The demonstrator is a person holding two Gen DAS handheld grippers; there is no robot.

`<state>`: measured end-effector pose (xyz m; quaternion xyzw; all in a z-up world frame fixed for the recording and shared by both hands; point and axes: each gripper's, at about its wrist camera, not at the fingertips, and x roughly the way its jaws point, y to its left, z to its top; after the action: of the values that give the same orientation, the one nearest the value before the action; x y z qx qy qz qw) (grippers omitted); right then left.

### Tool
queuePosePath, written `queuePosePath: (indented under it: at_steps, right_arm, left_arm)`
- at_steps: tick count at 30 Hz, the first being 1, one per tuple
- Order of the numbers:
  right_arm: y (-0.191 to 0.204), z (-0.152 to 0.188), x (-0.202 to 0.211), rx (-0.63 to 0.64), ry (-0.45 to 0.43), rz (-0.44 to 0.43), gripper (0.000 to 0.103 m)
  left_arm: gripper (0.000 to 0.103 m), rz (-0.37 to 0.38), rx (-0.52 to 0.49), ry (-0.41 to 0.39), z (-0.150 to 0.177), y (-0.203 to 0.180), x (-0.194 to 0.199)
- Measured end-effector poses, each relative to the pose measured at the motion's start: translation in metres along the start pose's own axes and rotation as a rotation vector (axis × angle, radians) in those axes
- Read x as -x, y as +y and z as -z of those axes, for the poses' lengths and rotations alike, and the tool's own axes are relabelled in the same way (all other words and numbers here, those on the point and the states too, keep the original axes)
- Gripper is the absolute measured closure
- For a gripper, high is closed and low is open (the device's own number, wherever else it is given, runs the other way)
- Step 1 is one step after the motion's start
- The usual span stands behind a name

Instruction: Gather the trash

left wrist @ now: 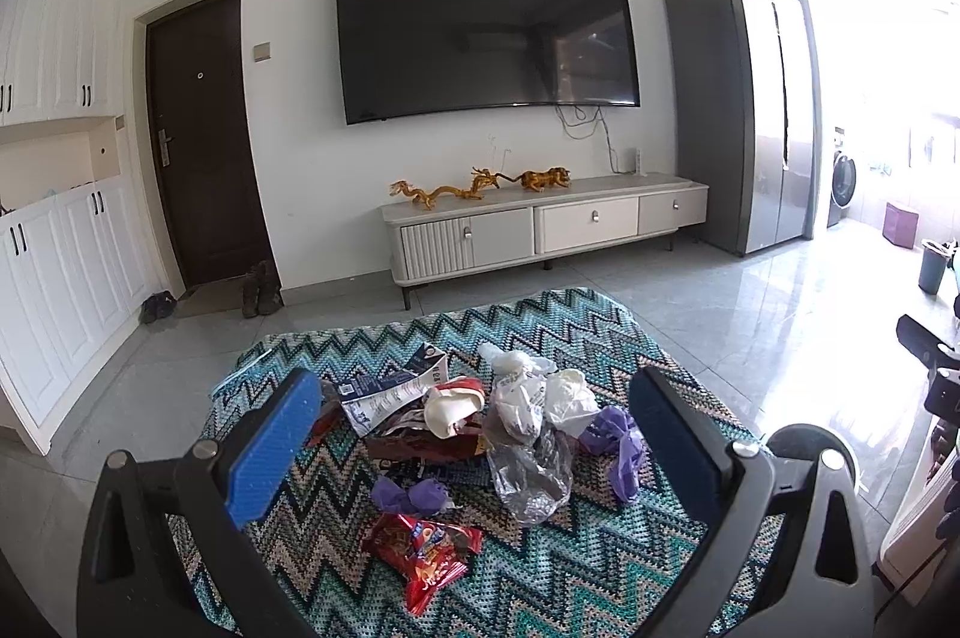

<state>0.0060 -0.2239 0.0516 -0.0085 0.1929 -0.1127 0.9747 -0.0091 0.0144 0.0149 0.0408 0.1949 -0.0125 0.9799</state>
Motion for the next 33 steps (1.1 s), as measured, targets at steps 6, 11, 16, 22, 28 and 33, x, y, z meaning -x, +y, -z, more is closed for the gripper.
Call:
queuePosePath:
  at_steps: [6,11,16,22,28,33]
  right_arm:
    - [-0.005,0.001,0.0,-0.013,-0.004,-0.006,0.0]
    - [-0.009,0.001,0.0,-0.024,-0.008,-0.005,0.0]
    - [-0.01,0.001,0.0,-0.025,-0.005,-0.01,0.0]
    - [-0.011,0.003,-0.006,-0.034,0.024,-0.043,0.0]
    - [-0.004,0.006,-0.012,-0.015,0.058,-0.121,0.0]
    - [0.008,0.009,-0.023,0.003,0.108,-0.207,0.001]
  left_arm:
    - [0.0,-0.008,0.024,0.003,-0.001,0.013,-0.001]
    - [0.0,-0.019,0.01,-0.008,-0.003,0.021,-0.003]
    - [0.0,-0.026,0.001,-0.03,0.001,0.027,-0.005]
    - [0.0,-0.034,0.003,-0.025,0.005,0.034,-0.01]
    - [0.0,-0.048,-0.002,0.015,0.015,0.045,-0.024]
    - [0.0,-0.066,-0.016,0.082,0.032,0.062,-0.036]
